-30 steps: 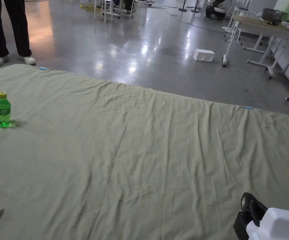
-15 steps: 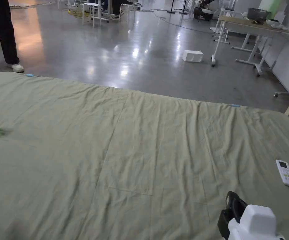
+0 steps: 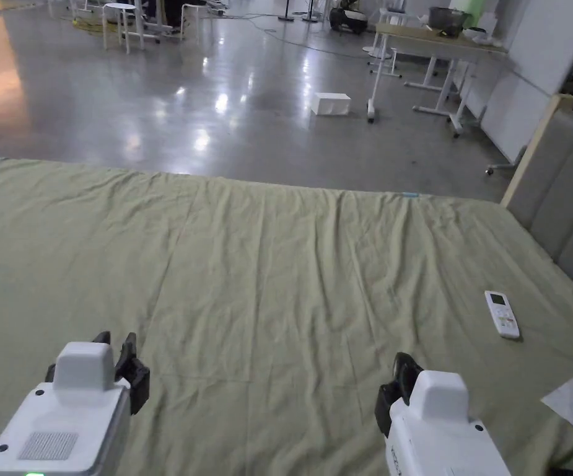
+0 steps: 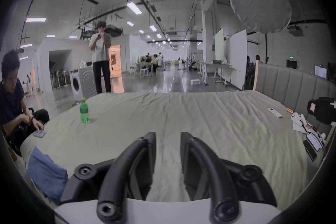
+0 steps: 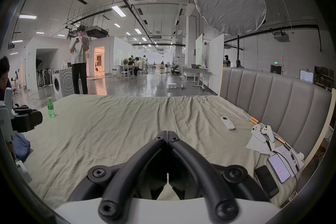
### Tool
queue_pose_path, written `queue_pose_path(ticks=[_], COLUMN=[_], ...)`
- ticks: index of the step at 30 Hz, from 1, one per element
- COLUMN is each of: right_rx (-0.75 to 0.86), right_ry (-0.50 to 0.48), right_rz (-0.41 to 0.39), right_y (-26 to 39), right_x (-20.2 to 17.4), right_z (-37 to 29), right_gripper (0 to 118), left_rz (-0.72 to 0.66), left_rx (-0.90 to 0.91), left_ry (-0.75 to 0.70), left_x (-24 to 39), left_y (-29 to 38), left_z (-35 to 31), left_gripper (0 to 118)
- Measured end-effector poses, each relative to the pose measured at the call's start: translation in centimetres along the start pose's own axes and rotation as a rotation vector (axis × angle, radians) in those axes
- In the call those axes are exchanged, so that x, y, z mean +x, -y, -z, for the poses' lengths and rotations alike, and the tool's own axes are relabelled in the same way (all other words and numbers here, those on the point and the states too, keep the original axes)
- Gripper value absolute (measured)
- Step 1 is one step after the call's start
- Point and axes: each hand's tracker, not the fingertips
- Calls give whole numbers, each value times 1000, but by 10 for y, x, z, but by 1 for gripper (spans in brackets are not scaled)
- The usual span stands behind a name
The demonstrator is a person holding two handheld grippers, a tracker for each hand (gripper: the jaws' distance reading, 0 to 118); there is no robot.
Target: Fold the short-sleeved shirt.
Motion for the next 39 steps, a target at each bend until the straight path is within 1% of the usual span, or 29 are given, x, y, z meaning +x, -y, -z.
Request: queue_pose_path(ticks=[1,2,3,5,6,12,16,20,21,22,23,24,25,27,34,35,36,37,38,39], right_rx=[1,5,8,19,21,52,51,57,48,60,106,72,59,71,77,83,90,91,88,84], right_ry=[0,2,7,11,9,18,18,13,18,40,41,19,14,9,-2,1,1,0,1,-1], right_rz=[-2,-4,-5,14,7,-12,6,3,15,7,-31,4,13,-3,3,-1,-6,-11,-12,-6], right_y=[-1,-2,-3,-6,-8,-15,-14,-11,-9,-9,-12,-9,-8,-9,-12,-11,-11,-11,-11,-11], right_x=[1,3,4,7,8,13,14,12,10,8,7,7,6,4,2,1,1,1,1,1], right_z=[1,2,3,3,5,9,11,13,13,12,10,10,11,10,8,7,6,7,7,7], right_gripper=[0,0,0,0,0,0,0,0,0,0,0,0,0,0,2,13,32,51,70,76], left_rz=[22,44,55,72,67,25,-14,-8,-12,-15,-17,-16,-13,-5,19,25,32,37,37,33], left_rx=[27,53,87,119,135,153,128,117,114,114,115,111,110,111,126,130,134,139,142,145], left_ry=[-11,8,31,-6,12,6,15,-5,-4,-5,-5,-7,-7,-9,-1,1,-1,-11,-15,-13], left_x=[7,12,15,22,24,19,14,12,11,12,12,12,13,14,17,17,18,19,19,18], left_y=[-4,-7,-11,-17,-19,-25,-20,-12,-11,-10,-9,-9,-8,-7,-11,-12,-12,-13,-13,-13], left_z=[-1,-1,-2,-4,-8,-9,-8,-9,-10,-12,-13,-13,-14,-15,-18,-18,-19,-19,-20,-20], left_gripper=[21,14,11,6,6,5,5,5,5,5,5,5,5,5,5,8,16,27,43,52])
